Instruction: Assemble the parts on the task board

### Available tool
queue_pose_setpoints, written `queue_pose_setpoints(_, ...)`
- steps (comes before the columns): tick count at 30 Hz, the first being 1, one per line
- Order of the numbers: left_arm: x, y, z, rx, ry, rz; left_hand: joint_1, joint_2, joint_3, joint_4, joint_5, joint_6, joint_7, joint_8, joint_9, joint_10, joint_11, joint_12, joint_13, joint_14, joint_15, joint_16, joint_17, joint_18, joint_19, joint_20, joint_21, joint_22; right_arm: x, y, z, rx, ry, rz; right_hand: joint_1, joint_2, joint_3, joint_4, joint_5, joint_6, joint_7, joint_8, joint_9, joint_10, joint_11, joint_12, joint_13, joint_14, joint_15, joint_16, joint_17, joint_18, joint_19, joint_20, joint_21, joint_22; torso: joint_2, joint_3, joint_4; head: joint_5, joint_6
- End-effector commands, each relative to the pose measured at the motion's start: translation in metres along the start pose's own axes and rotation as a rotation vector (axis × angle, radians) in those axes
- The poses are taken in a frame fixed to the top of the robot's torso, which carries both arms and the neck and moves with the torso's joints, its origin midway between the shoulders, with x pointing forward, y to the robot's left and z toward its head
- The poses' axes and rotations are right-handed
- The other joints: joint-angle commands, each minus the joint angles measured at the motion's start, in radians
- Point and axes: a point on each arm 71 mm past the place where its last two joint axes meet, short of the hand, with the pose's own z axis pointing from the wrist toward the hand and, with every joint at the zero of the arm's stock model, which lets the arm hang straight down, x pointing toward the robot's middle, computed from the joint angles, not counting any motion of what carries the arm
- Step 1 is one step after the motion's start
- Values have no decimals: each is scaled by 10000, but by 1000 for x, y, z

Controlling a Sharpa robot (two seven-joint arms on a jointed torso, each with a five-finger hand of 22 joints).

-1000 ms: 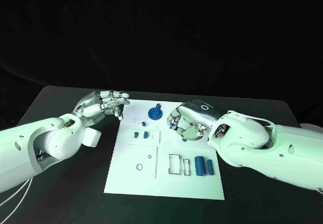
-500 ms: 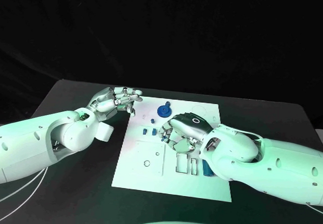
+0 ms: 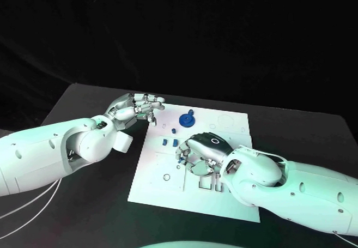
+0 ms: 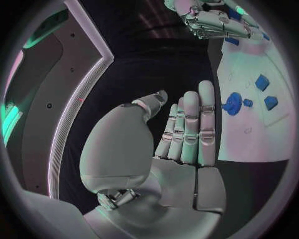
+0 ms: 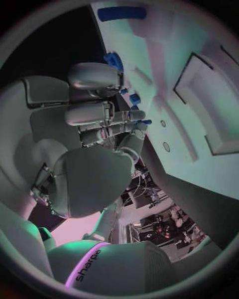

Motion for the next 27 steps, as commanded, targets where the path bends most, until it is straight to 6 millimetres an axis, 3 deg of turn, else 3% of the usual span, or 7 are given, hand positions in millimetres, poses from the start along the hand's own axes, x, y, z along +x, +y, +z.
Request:
queue_pose_setpoints(1, 2, 0, 1, 49, 77, -18, 66, 26, -31, -18, 15, 12, 47, -29, -12, -81, -5, -30, -11, -73, -29, 68, 17, 112, -32, 33, 20, 13, 5, 1, 0, -158, 240, -131, -30, 2, 27, 6, 46, 36, 30, 31, 10, 131, -194, -5, 9, 621, -45, 19, 435, -61, -35, -50, -64, 30, -3, 4, 12, 57, -45)
queue_pose_setpoints(27, 3, 2, 2, 18, 151, -27, 55, 30, -49, -9, 16, 2, 56, -29, -18, -95, 4, -15, -8, -97, -18, 79, 37, 114, -50, 46, 21, 20, 18, -1, 2, -47, 667, -150, -68, 10, 10, 35, 45, 23, 32, 33, 27, 125, -191, -14, 21, 616, -41, 11, 410, -56, -48, -47, -81, 17, -2, -9, -1, 83, -102)
